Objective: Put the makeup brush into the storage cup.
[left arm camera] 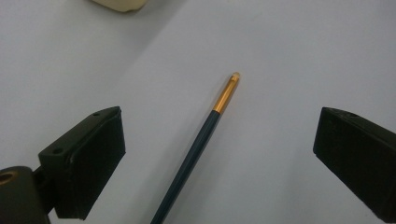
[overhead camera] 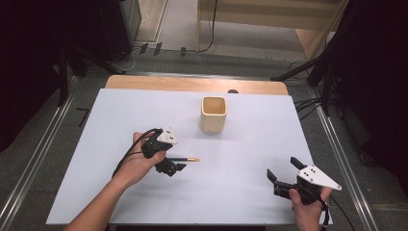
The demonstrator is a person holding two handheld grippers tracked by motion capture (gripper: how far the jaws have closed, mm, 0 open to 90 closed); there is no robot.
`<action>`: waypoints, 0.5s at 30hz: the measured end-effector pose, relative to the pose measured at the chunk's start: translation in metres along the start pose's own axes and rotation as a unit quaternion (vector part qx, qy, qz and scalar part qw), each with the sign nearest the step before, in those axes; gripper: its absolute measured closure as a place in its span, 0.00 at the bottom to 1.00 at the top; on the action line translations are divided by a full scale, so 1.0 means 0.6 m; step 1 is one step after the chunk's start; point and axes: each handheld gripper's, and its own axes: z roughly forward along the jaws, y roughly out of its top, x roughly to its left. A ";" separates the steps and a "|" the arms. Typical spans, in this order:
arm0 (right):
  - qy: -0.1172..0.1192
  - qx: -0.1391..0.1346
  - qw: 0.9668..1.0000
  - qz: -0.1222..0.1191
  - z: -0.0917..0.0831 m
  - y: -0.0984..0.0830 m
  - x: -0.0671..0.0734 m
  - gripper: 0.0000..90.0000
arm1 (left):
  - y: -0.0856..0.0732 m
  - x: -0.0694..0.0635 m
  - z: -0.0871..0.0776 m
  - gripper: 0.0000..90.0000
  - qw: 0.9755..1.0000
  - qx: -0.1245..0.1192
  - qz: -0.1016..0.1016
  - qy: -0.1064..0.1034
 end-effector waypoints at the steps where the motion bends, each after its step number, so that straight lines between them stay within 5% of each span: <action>1: 0.000 0.001 1.000 0.000 0.000 0.000 0.000 0.07 | 0.001 0.001 0.001 0.03 1.000 0.006 0.001 -0.003; 9: 0.001 0.003 1.000 0.000 0.001 0.000 0.001 0.07 | 0.011 0.007 0.009 0.04 0.999 0.042 -0.004 -0.025; 15: 0.000 0.008 1.000 -0.001 0.004 -0.001 0.000 0.08 | 0.017 0.010 0.017 0.13 0.996 0.084 -0.005 -0.018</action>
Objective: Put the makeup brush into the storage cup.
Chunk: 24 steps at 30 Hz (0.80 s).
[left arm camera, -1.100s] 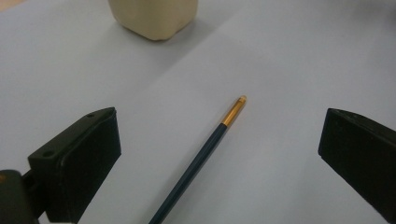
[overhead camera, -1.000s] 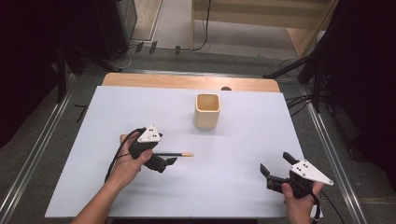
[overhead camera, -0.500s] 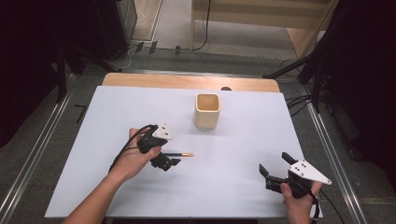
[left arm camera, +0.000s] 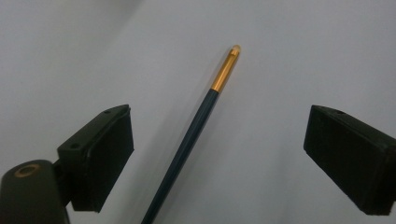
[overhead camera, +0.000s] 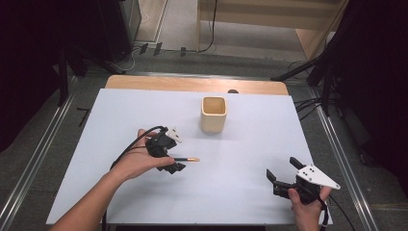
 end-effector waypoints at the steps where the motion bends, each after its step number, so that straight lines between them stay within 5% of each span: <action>1: 0.001 0.000 1.000 -0.001 0.001 0.000 0.000 0.08 | 0.001 0.001 0.001 0.15 1.000 0.005 0.003 0.003; 11: 0.000 0.003 1.000 -0.002 0.002 0.000 0.002 0.08 | 0.005 0.002 0.014 0.43 1.000 0.014 -0.002 0.023; 24: -0.001 0.005 1.000 -0.003 0.002 -0.001 0.003 0.08 | 0.010 0.002 0.023 0.55 0.999 0.034 0.015 0.033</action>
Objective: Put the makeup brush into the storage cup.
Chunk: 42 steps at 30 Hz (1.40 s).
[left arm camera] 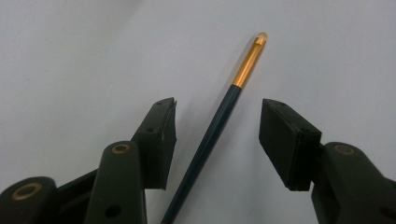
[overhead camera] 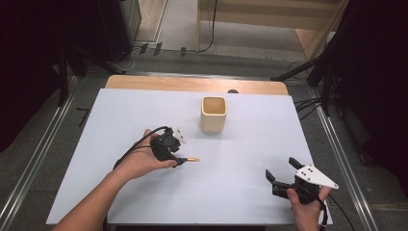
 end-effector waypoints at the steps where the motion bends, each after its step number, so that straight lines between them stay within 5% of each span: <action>1: 0.000 0.000 1.000 0.000 0.000 0.000 0.000 0.08 | 0.000 0.000 0.001 0.56 1.000 0.001 0.002 0.000; 15: 0.002 0.007 1.000 -0.004 0.004 -0.001 0.002 0.08 | 0.004 0.002 0.019 0.74 0.999 0.032 0.017 -0.007; 27: 0.000 0.010 1.000 -0.005 0.005 -0.001 0.003 0.08 | 0.005 0.004 0.020 0.93 0.999 0.033 0.017 -0.008; 42: -0.001 0.015 1.000 -0.006 0.007 -0.002 0.005 0.08 | -0.003 0.012 0.018 0.94 1.000 0.015 -0.001 -0.024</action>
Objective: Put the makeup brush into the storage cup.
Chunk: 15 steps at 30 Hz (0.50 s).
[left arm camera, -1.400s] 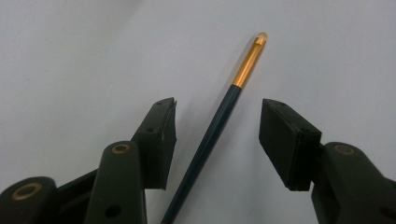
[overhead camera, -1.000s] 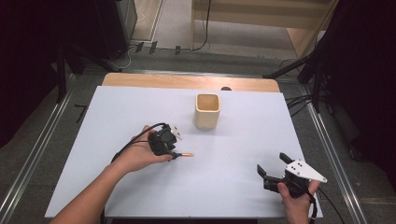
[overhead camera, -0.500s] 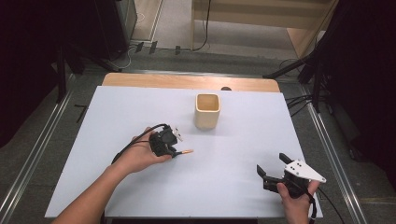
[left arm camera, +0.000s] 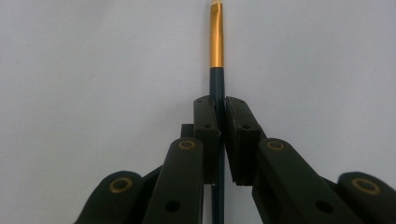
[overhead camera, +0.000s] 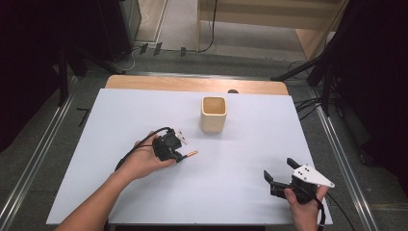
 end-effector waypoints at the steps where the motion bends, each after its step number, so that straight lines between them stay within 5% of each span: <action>1: 0.001 -0.001 1.000 0.001 0.000 0.000 -0.001 0.08 | -0.001 0.001 0.000 0.94 1.000 -0.003 0.000 0.000; 15: 0.001 -0.004 1.000 0.001 -0.001 0.000 -0.001 0.08 | -0.012 0.013 -0.043 0.94 0.996 -0.085 -0.028 0.001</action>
